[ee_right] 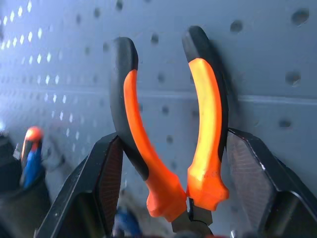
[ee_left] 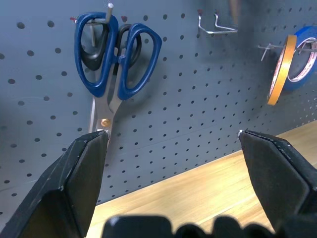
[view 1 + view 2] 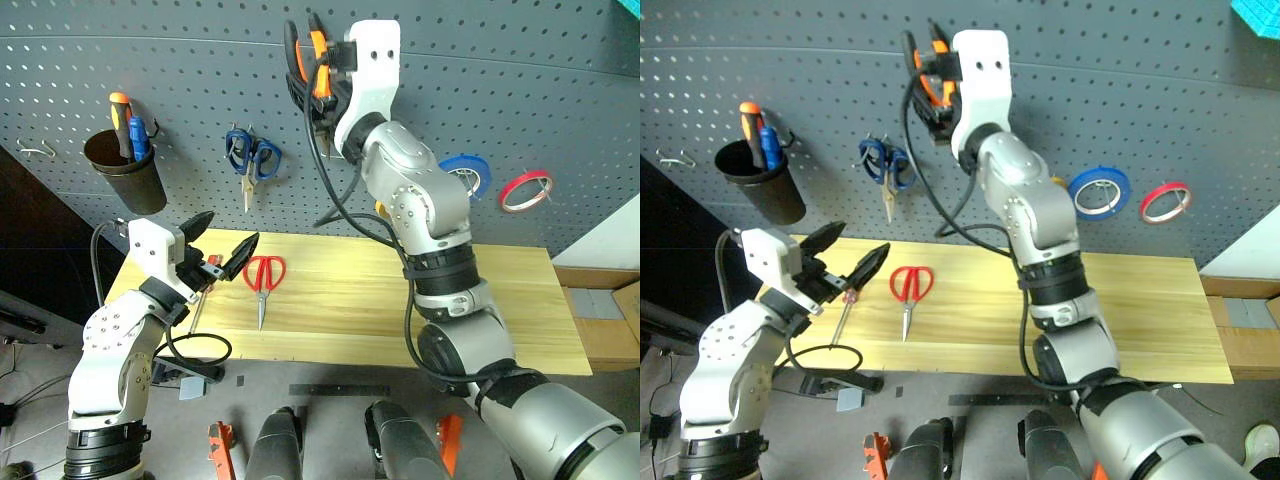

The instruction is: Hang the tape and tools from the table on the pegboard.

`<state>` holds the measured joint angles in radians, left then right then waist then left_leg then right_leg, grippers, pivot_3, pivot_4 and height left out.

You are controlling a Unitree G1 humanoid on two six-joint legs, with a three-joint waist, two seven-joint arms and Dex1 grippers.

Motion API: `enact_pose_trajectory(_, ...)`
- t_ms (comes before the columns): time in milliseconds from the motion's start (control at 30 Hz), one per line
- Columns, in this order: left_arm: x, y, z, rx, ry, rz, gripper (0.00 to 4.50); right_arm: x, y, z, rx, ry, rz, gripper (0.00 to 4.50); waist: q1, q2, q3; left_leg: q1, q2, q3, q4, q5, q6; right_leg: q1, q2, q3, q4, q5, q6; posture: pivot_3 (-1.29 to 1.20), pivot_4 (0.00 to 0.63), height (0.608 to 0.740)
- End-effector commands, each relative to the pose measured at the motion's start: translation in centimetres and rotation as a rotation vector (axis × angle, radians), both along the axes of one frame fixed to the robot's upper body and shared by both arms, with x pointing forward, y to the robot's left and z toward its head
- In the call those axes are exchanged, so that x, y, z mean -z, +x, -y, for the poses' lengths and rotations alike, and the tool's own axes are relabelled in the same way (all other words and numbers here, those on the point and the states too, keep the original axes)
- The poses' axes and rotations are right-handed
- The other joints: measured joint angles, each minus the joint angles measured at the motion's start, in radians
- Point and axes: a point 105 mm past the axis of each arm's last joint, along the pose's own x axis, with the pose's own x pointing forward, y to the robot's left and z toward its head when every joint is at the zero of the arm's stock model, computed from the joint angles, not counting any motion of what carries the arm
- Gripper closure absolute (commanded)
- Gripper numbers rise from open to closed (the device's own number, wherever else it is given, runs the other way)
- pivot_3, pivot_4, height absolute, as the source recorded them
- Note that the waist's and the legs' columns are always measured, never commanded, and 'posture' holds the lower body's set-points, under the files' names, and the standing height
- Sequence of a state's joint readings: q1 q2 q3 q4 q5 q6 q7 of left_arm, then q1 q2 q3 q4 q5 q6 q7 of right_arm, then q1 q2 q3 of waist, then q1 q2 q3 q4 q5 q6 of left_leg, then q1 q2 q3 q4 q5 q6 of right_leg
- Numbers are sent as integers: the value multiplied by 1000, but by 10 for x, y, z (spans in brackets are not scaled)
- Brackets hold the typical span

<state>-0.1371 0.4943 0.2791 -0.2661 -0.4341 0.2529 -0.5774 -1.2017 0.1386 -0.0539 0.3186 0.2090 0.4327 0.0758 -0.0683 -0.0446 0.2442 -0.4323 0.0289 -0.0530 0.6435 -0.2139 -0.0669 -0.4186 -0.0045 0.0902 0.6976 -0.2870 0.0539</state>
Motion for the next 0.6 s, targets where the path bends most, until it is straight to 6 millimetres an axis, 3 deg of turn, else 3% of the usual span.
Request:
enact_pose_trajectory(33, -16, -1, 6, 14, 7, 72, 0, -29, -6, 0, 21, 90, 120, 1831, 6, -1, -1, 0, 0, 0, 0, 0, 0, 0, 0, 0, 0, 0, 0, 55, 144, 740)
enact_pose_trajectory(267, -17, 2, 13, 36, 4, 79, 0, -15, -1, -3, 66, 102, 187, 1832, 20, -1, -1, 0, 0, 0, 1, 0, 0, 0, 0, 0, 1, 1, -2, 60, 155, 740)
enact_pose_trajectory(400, -15, 2, 15, 41, 4, 78, 0, -5, 0, 5, 109, 58, 235, 1833, 24, -1, -1, 0, 0, 0, 0, 0, -1, 0, 0, -1, 1, 1, -2, 60, 158, 740)
enact_pose_trajectory(600, -16, 3, 17, 49, 3, 80, 0, -7, -16, 17, 104, 76, 253, 1833, 33, -1, -1, -1, 1, 0, 0, 0, -1, -2, 0, -1, 1, 1, -2, 53, 162, 740)
